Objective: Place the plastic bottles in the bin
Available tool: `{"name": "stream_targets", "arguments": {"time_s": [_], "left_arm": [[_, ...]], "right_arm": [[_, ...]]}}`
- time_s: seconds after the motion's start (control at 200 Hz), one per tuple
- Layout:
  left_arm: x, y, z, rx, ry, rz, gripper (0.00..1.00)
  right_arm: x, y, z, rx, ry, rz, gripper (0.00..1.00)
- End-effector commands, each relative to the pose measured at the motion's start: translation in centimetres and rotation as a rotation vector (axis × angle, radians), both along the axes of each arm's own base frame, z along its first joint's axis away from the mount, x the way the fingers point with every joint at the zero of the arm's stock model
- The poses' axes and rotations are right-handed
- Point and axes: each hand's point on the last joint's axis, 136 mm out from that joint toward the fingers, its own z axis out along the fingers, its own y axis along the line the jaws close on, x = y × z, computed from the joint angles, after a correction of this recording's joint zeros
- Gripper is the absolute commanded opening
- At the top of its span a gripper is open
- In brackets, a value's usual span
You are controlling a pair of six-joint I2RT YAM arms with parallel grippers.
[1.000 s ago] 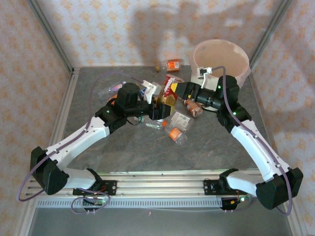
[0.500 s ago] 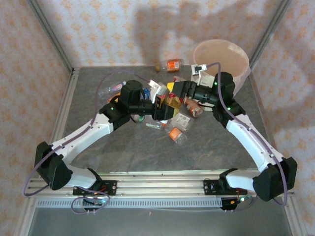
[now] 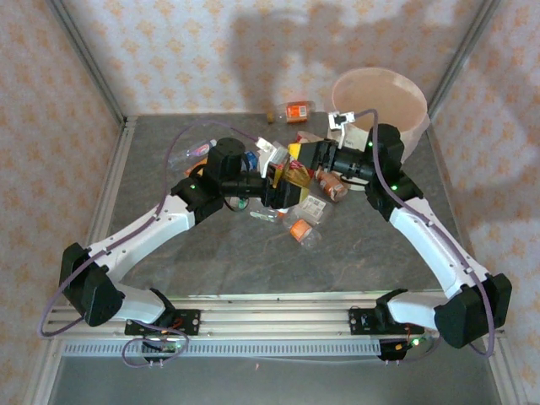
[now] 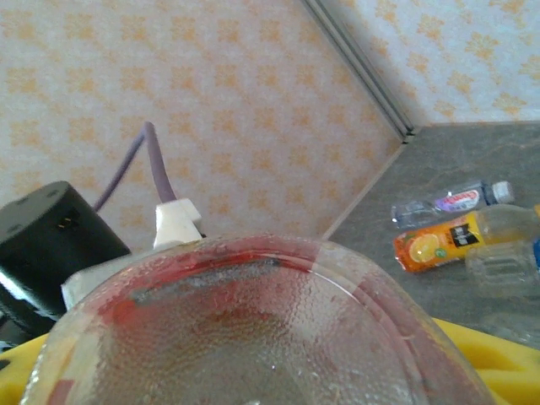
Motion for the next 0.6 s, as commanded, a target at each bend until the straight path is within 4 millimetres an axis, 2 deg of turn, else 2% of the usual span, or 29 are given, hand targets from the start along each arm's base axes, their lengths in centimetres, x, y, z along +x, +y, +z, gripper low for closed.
{"name": "stream_targets", "arguments": {"time_s": [0.0, 0.085, 0.205, 0.315, 0.48, 0.595], "left_arm": [[1.7, 1.0, 1.2, 0.032, -0.056, 0.113, 0.91], [2.8, 2.2, 0.5, 0.086, -0.068, 0.209, 1.00], [3.8, 4.0, 0.1, 0.132, -0.096, 0.319, 1.00], [5.1, 6.7, -0.5, 0.183, -0.119, 0.487, 1.00], [6.6, 12.5, -2.1, 0.291, -0.108, 0.796, 1.00], [6.4, 14.7, -3.1, 0.334, -0.089, 0.893, 1.00]], "right_arm": [[1.1, -1.2, 0.5, -0.063, -0.047, -0.121, 0.46], [2.4, -2.5, -0.3, -0.120, -0.029, -0.224, 0.43], [3.8, -4.3, -0.4, -0.183, -0.025, -0.348, 0.42], [4.9, -5.9, -0.2, -0.238, -0.021, -0.440, 0.42], [6.9, -8.1, 1.4, -0.283, -0.028, -0.564, 0.40], [8.6, -9.4, 3.3, -0.269, -0.039, -0.633, 0.40]]}}
